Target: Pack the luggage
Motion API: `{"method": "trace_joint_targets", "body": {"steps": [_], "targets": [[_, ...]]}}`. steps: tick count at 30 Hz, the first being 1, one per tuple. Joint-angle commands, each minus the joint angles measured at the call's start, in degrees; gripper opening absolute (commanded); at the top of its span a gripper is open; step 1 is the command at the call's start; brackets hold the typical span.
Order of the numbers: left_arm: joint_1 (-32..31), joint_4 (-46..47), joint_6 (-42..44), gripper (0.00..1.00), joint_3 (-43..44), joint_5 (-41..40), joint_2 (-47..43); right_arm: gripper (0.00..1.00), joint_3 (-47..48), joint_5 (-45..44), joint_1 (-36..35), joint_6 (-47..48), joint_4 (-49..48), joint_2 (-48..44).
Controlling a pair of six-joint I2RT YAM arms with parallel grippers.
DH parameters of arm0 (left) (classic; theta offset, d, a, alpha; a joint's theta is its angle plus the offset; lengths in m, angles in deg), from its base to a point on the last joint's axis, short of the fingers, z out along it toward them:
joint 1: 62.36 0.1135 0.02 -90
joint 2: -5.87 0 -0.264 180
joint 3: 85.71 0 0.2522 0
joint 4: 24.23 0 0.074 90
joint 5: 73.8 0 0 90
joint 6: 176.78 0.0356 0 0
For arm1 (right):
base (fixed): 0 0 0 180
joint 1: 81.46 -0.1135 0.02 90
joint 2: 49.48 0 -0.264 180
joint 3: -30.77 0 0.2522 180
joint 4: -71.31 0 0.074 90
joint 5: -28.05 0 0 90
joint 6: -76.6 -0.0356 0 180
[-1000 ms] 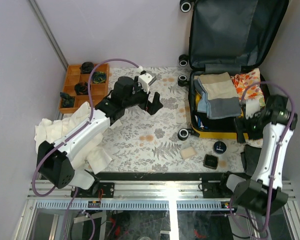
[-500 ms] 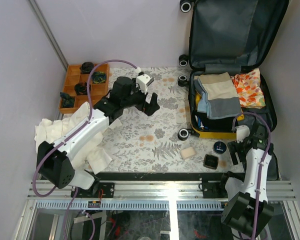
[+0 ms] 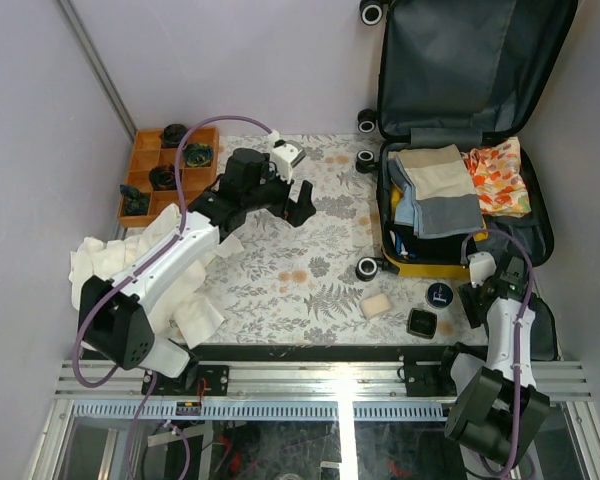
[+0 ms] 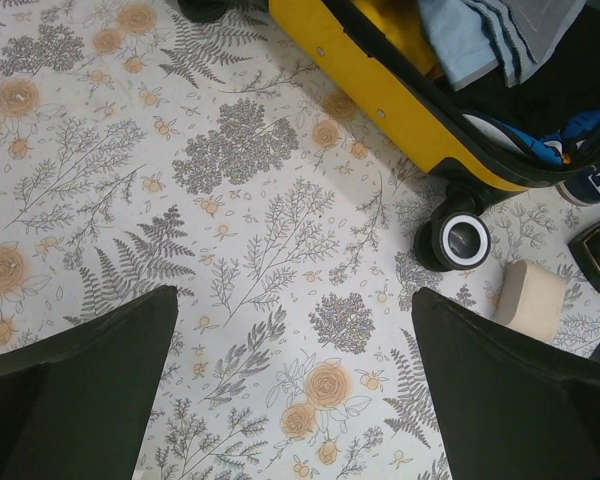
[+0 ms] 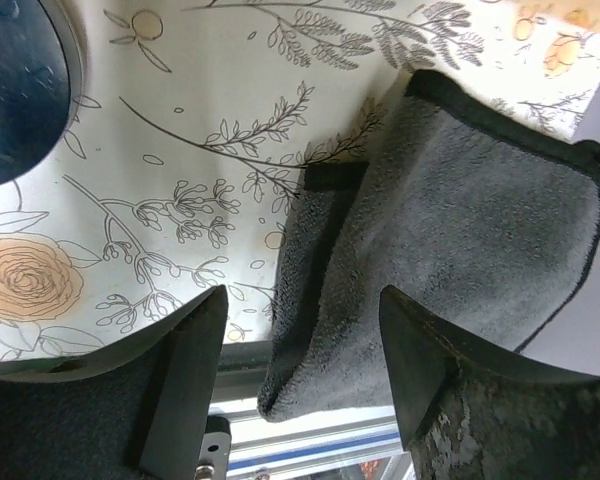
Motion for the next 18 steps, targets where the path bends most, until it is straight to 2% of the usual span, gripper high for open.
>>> {"method": "trace_joint_targets", "body": {"steps": [1,6,10,14,18], "targets": [[0.8,-0.6,1.0,1.0,2.9,0.4,0.8,0.68,-3.1,0.2,0.9,5.8,-5.0,0.6],[0.8,-0.5,-0.3,1.0,3.7,0.8,1.9,0.68,-8.0,-1.1,1.8,8.9,-10.2,-0.9],[0.9,-0.3,-1.5,1.0,4.1,0.9,2.6,0.61,-10.2,-0.9,3.4,10.4,-13.8,0.8],[0.9,-0.4,-1.9,1.0,4.5,1.2,2.9,0.45,-9.5,-0.3,4.3,10.1,-16.7,4.5],[0.9,-0.6,-1.9,1.0,5.4,0.9,3.3,0.18,-8.6,0.1,4.9,10.4,-17.8,8.4]]}}
